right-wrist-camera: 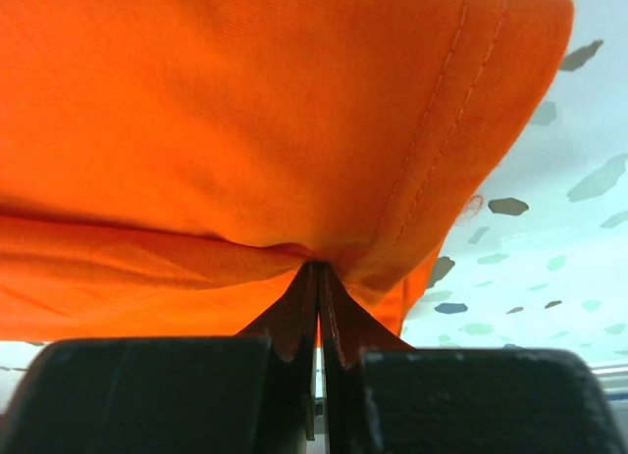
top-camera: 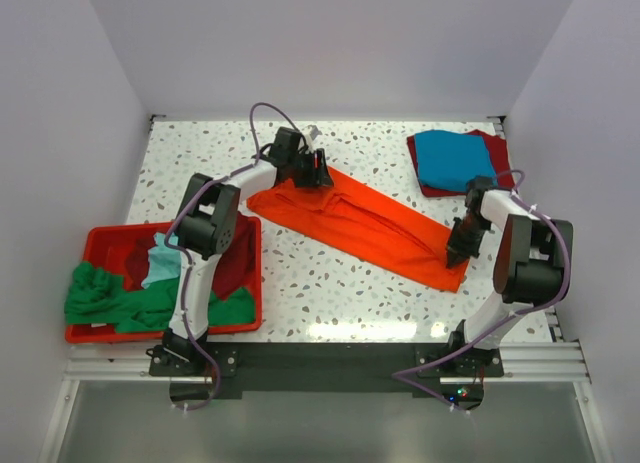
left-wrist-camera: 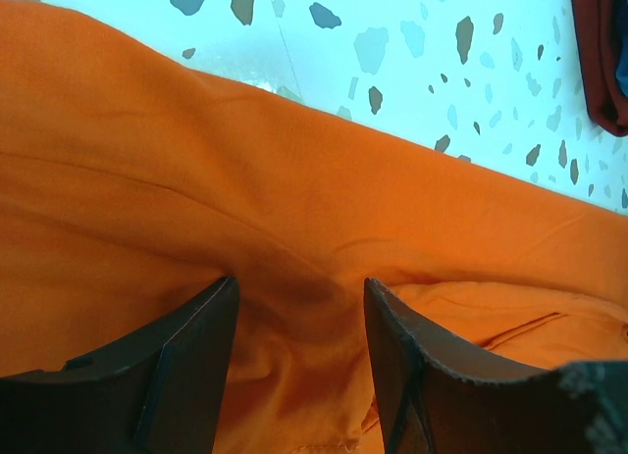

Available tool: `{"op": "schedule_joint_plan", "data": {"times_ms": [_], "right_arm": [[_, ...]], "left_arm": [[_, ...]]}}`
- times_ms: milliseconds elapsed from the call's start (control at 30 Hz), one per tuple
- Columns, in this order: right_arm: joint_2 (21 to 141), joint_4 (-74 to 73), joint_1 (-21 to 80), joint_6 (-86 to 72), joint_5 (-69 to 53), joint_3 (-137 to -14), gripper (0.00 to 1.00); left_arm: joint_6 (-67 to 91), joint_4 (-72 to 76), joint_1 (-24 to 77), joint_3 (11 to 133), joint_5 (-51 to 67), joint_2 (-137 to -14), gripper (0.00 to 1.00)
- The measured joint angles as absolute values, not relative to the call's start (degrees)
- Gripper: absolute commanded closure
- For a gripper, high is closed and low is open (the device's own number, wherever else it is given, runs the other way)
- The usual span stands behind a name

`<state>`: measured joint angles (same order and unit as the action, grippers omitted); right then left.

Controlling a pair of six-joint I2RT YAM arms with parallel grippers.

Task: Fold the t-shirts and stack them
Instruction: Fold the tshirt

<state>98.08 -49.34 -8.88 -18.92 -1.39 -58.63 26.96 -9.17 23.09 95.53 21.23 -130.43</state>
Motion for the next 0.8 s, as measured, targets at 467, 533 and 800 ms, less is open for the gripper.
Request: {"op": "schedule_joint_plan", "data": {"times_ms": [467, 533, 800], "right_arm": [[95.6, -52.4, -8.6, -18.3, 0.9, -58.5, 1.00], [95.6, -52.6, -8.6, -18.4, 1.1, -58.5, 1.00], [94.1, -55.4, -8.6, -18.7, 2.5, -58.5, 0.53]], "left_arm": [[27.0, -8.2, 23.0, 95.2, 21.5, -130.4, 0.41], [27.0, -8.0, 23.0, 95.0, 21.5, -130.4, 0.41], [27.0, -7.7, 23.0, 95.0, 22.4, -130.2, 0.33]]}}
